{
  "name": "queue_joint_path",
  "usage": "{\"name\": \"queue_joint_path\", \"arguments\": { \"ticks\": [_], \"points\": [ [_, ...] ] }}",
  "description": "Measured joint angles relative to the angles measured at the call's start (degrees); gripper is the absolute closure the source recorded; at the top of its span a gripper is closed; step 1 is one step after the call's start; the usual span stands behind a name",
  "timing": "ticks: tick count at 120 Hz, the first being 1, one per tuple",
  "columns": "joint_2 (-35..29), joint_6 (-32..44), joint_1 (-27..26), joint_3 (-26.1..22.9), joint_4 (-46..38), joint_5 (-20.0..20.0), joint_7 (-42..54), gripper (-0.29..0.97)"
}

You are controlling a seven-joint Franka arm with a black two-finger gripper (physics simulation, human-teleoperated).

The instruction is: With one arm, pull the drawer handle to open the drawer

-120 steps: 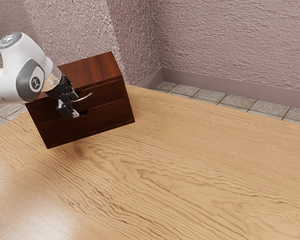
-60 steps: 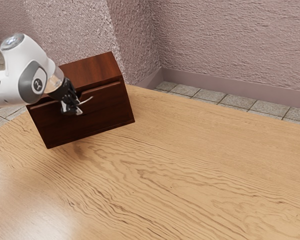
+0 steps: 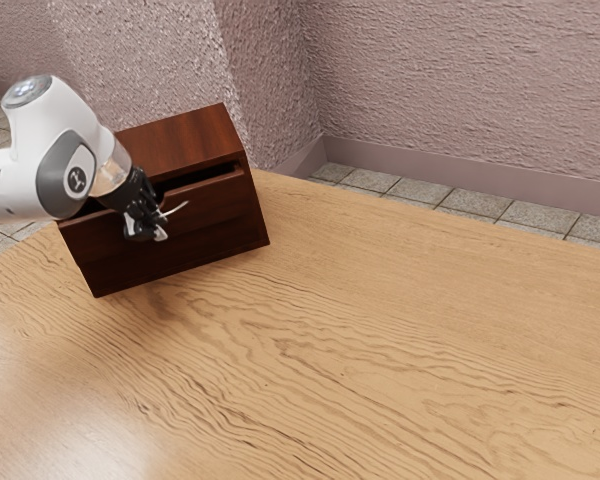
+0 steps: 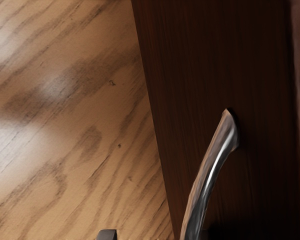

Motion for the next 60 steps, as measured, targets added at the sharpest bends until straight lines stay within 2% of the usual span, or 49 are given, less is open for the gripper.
{"name": "queue_joint_path", "arguments": {
  "ticks": [60],
  "points": [
    [-5.55, 0.57, -0.88, -0.14, -6.92, -1.56, 0.09, 0.59]
  ]
}}
